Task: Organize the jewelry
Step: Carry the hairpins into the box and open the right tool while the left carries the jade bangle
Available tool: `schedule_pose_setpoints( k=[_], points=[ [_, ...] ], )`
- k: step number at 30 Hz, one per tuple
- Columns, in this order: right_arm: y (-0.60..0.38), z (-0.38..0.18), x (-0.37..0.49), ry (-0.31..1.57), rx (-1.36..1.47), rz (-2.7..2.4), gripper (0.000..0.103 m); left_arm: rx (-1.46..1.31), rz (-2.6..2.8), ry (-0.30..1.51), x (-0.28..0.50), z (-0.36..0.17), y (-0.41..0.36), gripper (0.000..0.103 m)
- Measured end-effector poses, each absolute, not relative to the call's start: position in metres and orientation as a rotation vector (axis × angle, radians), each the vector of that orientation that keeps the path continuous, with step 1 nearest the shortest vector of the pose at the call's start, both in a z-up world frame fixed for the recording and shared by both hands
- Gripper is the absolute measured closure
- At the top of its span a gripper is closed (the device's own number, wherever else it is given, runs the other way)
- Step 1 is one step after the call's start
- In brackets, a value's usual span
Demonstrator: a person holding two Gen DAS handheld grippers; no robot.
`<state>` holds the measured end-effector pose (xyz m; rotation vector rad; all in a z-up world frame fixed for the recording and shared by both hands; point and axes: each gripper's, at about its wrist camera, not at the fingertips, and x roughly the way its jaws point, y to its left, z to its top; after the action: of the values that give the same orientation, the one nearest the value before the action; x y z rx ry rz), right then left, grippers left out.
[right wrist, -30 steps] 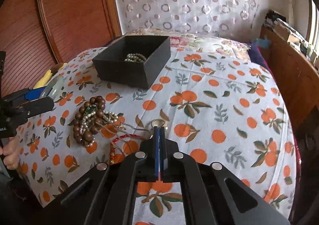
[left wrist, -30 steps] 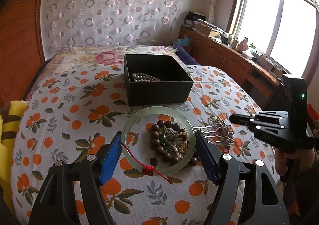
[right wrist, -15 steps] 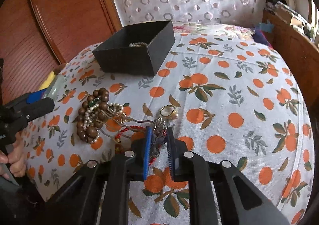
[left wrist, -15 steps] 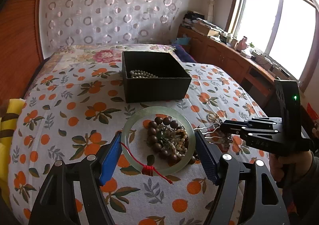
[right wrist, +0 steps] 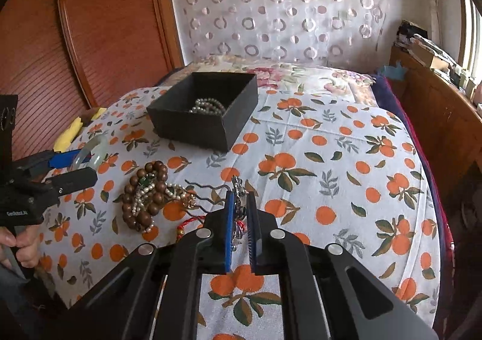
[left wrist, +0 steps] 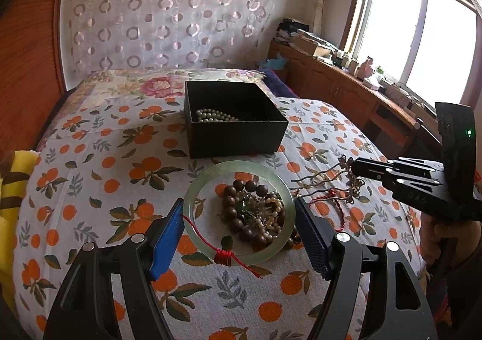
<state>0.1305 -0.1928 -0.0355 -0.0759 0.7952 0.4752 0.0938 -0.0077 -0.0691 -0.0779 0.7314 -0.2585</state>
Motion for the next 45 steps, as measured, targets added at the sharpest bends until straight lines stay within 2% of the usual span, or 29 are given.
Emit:
schedule_pose_setpoints(
  k=[13, 23, 32, 45],
  points=[
    [-0.198, 0.005, 0.135, 0.69, -0.097, 0.483, 0.094, -0.076, -0.264, 0.692, 0.097, -0.052, -0.008, 0.034],
    [-0.178, 0.031, 0.196, 0.635, -0.097, 0.496, 0.094, -0.071, -0.254, 0.661, 0.134, -0.035, 0.003, 0.034],
    [-0.13, -0.001, 0.25, 0.723, -0.131, 0.598, 0.094, -0.072, -0.237, 0.654, 0.173, -0.027, 0.016, 0.034],
    [-0.116, -0.025, 0.258, 0.746, -0.168, 0.637, 0.093, -0.033, -0.249, 0.699, 0.218, -0.037, 0.01, 0.034]
  ],
)
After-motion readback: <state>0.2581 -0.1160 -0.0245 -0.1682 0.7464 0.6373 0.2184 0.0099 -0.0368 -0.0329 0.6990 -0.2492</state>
